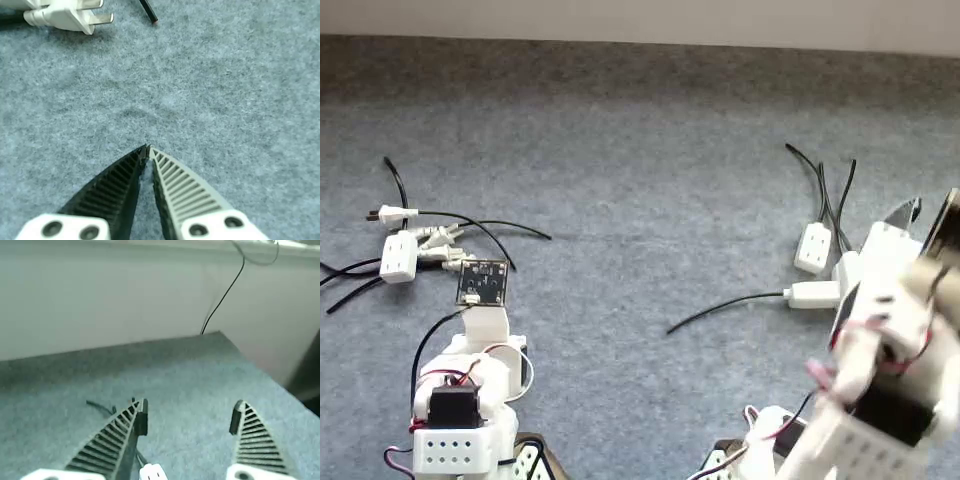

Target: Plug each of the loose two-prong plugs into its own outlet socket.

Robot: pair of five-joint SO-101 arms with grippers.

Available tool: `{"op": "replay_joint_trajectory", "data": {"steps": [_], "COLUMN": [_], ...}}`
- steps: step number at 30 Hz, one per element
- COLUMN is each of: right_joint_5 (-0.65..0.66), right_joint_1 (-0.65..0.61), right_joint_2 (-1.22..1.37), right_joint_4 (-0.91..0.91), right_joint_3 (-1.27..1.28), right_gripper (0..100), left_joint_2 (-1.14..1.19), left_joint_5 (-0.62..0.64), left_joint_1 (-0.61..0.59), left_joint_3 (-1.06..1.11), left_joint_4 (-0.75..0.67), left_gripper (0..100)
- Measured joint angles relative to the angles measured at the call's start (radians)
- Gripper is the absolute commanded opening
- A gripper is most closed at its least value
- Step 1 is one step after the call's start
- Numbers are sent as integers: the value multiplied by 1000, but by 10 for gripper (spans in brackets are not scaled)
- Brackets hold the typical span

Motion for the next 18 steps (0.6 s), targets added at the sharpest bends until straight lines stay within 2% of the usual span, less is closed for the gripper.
{"op": "replay_joint_trajectory", "data": {"steps": [10,13,18], "right_joint_5": [0,2,44], "right_joint_1": [-92,-95,-75], "right_joint_2": [1071,1370,1689], "right_joint_4": [717,756,761], "right_joint_3": [-1129,-1373,-1462], "right_gripper": [269,269,269], "left_joint_2": [0,0,0], "left_joint_5": [0,0,0], "left_joint_1": [0,0,0], "left_joint_3": [0,0,0], "left_joint_4": [0,0,0], "left_gripper": [6,6,6]}}
